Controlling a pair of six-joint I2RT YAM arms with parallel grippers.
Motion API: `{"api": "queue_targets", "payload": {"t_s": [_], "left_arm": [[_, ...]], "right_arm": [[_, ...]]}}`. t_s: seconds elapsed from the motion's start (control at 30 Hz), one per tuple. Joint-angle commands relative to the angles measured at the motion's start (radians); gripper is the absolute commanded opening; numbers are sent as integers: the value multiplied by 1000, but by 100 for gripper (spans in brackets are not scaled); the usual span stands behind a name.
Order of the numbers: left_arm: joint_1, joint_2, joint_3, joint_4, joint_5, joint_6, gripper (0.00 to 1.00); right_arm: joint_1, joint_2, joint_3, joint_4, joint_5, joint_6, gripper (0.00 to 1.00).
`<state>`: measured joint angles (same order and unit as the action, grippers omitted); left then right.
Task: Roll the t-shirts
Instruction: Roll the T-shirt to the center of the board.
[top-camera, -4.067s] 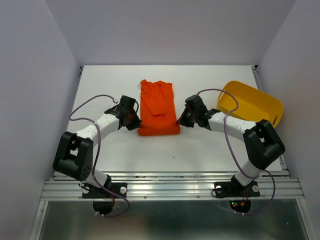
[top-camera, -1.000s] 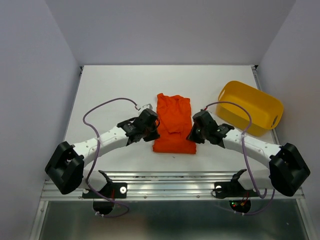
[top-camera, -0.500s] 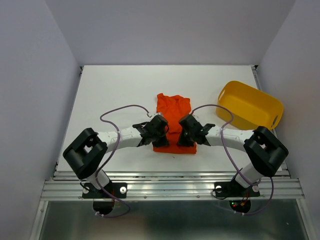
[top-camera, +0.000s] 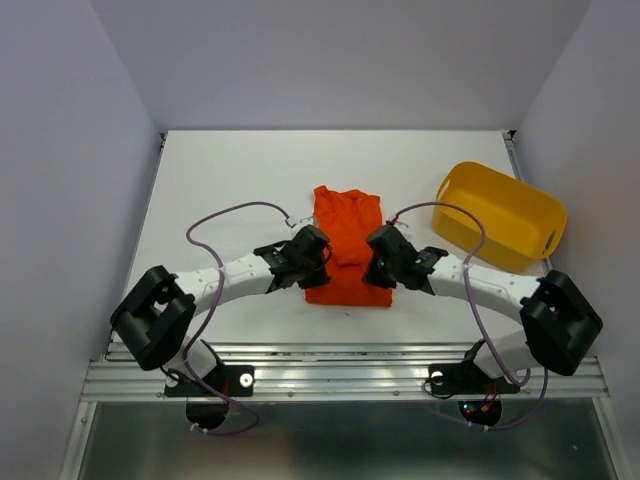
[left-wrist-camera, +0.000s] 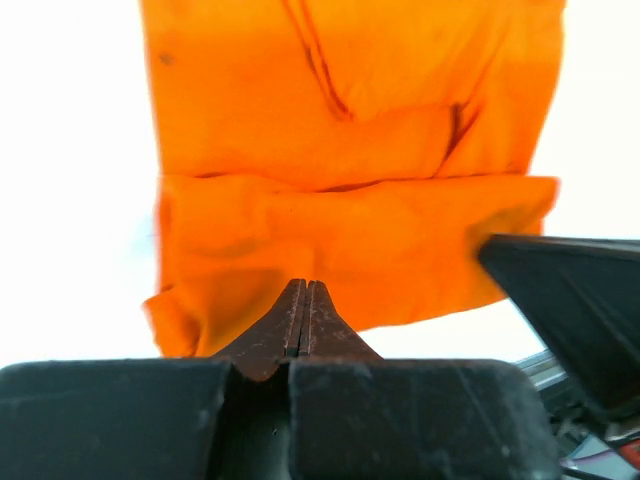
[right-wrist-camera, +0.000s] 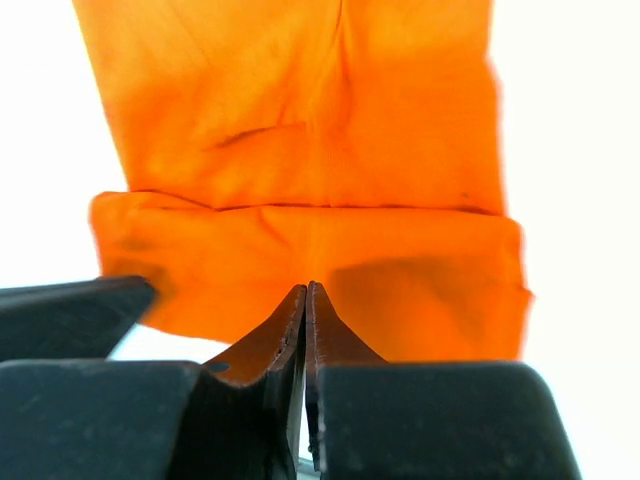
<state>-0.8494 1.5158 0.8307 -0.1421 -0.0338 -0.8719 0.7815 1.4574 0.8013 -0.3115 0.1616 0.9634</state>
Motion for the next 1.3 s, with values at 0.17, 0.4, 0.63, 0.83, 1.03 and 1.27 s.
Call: {"api": "queue_targets", "payload": {"t_s": [0.17,0.4,0.63,0.83,1.03,1.27], "left_arm": [[81,-265,-82,-97,-49,8,26],[90,-355,-251,-7,29,-79,70],[90,-404,-358,105,74,-173,63],[90,-339,-360,134,78,-183,50],[90,-309,-383,196,84,-205,47],[92,-279,-392,220,86,-211,41]], "right_arm": [[-7,-279,-85,-187,128,-3,32],[-16,-396,-214,-167,43,83,64],[-25,-465,-344,-52,7,198,65],[-34,-433,-389,21,12,248,60],[-34,-404,-401,52,30,255,52],[-53,-384,-392,58,39,242,47]]}}
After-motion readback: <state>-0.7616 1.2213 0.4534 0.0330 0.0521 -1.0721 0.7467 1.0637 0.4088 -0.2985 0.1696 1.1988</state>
